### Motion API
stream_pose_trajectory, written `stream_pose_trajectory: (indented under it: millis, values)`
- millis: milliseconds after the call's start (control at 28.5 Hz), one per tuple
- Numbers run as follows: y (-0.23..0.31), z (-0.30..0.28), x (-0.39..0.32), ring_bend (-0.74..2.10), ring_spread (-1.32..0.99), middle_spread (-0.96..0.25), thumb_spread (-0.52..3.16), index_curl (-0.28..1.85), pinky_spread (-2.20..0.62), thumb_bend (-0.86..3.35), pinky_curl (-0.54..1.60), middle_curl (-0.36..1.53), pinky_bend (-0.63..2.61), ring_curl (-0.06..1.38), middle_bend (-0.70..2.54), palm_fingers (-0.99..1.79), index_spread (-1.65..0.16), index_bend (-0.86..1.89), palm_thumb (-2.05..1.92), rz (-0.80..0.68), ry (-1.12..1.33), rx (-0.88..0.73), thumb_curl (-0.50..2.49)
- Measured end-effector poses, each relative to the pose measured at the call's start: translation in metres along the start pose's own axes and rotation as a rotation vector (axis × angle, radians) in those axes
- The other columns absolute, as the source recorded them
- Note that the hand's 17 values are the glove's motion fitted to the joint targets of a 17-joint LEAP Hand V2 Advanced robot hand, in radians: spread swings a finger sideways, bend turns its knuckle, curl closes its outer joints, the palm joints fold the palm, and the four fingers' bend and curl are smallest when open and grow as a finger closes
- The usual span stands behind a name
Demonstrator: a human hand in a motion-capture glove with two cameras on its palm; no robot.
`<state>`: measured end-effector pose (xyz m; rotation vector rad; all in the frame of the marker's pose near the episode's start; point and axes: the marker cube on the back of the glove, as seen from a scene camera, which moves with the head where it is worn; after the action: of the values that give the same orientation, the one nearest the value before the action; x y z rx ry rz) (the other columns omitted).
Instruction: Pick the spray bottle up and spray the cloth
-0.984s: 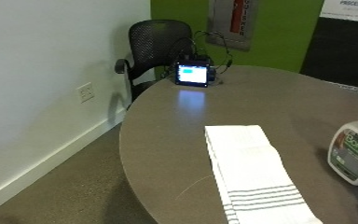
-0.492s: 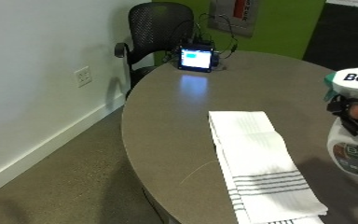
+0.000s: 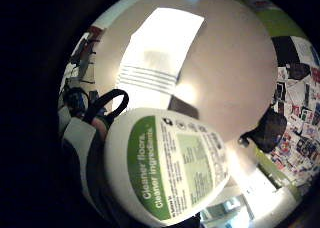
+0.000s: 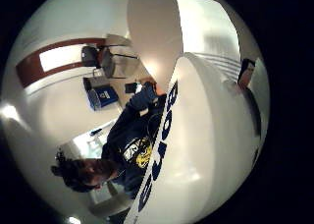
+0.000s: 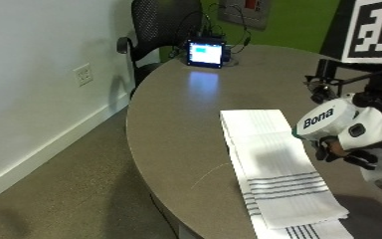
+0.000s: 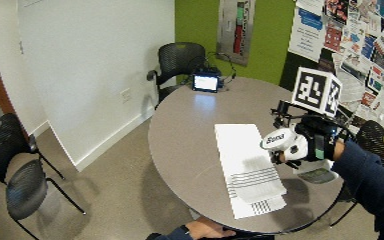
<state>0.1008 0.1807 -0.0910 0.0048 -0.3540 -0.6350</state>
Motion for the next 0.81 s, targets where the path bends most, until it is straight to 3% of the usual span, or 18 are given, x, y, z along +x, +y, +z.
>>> stream_pose_trajectory:
  millis: [316,492,808]
  values:
    - [-0.008,0.012,-0.027,0.74,-0.23,-0.17,0.32,0.6,-0.3,-0.03,0.42,0.55,0.47,0.49,0.73,1.38,-0.27,0.35,0.95,0.085,0.265,-0.481,0.75]
    - [-0.014,0.021,-0.026,0.72,-0.23,-0.17,0.29,0.61,-0.3,-0.03,0.42,0.54,0.46,0.49,0.73,1.38,-0.27,0.36,0.97,0.144,0.489,-0.608,0.76]
    - [-0.005,0.026,-0.014,0.71,-0.23,-0.17,0.25,0.61,-0.3,-0.03,0.42,0.54,0.45,0.48,0.73,1.38,-0.27,0.36,0.97,0.264,0.522,-0.75,0.77]
